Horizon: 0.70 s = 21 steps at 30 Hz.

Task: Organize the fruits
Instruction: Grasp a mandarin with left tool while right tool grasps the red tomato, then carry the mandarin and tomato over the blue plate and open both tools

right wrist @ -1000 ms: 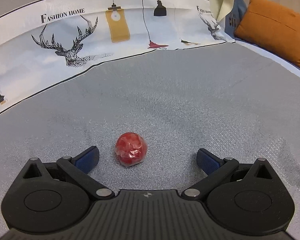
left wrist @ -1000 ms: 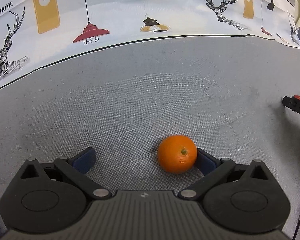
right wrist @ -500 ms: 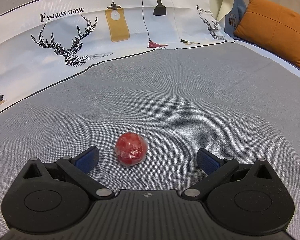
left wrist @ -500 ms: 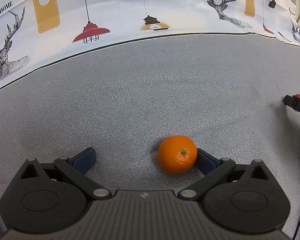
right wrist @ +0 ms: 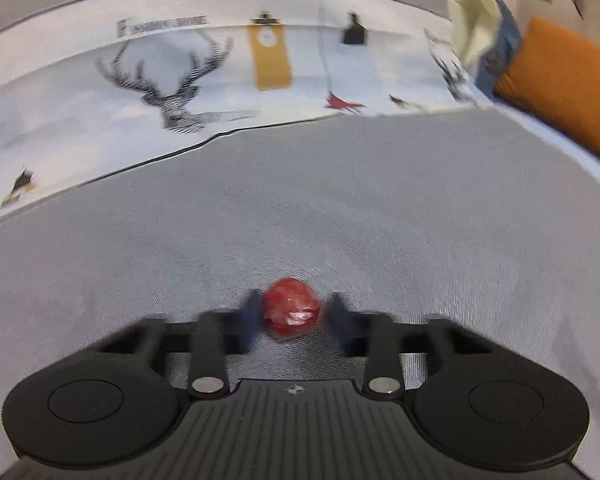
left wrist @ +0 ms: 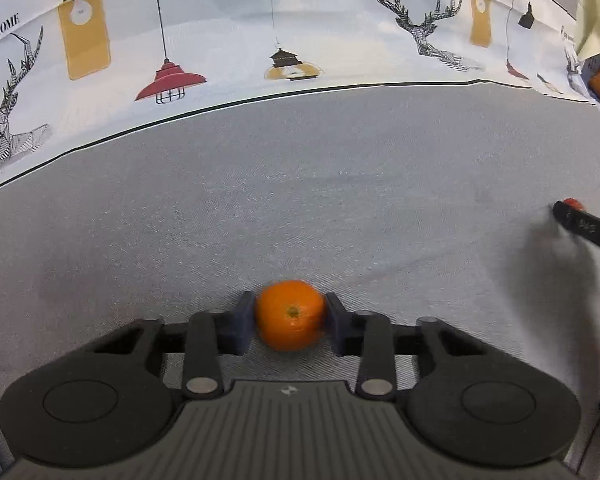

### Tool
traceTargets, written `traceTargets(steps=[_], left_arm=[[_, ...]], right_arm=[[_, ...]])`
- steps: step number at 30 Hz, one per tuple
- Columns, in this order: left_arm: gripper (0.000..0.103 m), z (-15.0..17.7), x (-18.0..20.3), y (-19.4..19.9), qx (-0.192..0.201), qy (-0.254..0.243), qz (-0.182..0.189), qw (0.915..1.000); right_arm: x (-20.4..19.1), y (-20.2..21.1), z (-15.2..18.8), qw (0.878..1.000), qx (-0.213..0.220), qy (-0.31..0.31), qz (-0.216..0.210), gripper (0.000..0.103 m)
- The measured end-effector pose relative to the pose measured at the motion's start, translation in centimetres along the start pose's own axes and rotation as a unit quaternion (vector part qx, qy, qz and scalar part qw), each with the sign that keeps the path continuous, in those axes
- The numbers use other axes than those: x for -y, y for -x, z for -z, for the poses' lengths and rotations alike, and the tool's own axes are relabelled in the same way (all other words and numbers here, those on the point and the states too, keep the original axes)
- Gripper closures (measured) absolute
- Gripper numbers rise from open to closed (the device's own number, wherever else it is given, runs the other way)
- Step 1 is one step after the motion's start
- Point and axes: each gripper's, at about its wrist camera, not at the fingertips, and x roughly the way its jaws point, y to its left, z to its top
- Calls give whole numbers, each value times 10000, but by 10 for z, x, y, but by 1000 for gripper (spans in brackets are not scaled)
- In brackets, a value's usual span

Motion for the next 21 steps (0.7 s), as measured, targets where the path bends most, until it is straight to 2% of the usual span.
traceTargets(steps=[3, 11, 17, 21], left_arm=[[63, 0, -3, 11, -36, 133, 186, 9997], [63, 15, -16, 77, 179, 74, 131, 9997], [63, 44, -43, 144, 124, 134, -114, 9998], [63, 77, -73, 197, 93, 182, -324, 9993]], right_arm=[[0, 6, -2, 9999, -77, -75, 5, 72], [-1, 73, -14, 9990, 99, -205, -393, 72], [-20, 154, -16, 9952, 281, -148, -930, 72], [-46, 223, -11, 9875, 498, 189, -1483, 72]])
